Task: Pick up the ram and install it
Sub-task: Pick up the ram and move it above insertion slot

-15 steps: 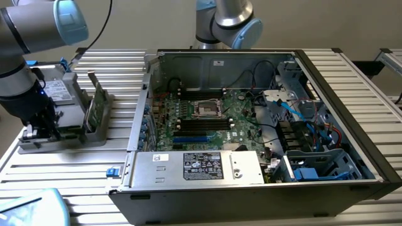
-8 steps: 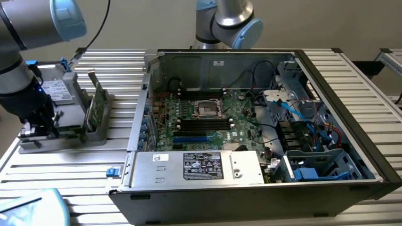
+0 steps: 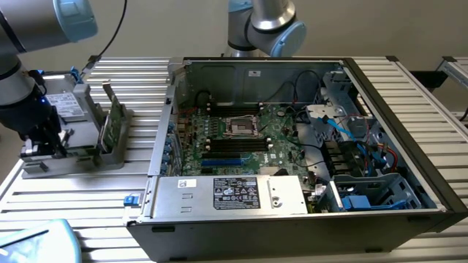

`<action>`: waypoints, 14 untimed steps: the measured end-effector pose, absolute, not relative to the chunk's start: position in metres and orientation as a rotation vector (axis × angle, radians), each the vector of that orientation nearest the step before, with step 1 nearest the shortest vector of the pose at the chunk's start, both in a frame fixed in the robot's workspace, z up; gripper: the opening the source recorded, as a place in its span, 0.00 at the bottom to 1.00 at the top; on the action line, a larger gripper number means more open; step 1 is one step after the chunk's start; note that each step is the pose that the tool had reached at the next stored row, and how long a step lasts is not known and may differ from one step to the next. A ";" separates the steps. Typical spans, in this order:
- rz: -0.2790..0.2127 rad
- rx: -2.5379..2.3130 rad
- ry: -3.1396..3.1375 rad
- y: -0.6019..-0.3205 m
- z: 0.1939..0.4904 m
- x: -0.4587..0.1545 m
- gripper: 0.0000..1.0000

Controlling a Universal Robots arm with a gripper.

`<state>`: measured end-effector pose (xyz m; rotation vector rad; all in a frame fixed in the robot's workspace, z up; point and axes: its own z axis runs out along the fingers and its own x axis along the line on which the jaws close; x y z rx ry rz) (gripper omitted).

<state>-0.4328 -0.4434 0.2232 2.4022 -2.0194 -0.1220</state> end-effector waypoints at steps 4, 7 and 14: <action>-0.132 2.405 -2.021 -0.445 0.233 -0.432 0.14; -0.138 2.405 -2.021 -0.446 0.243 -0.431 0.14; -0.148 2.403 -2.020 -0.449 0.269 -0.427 0.14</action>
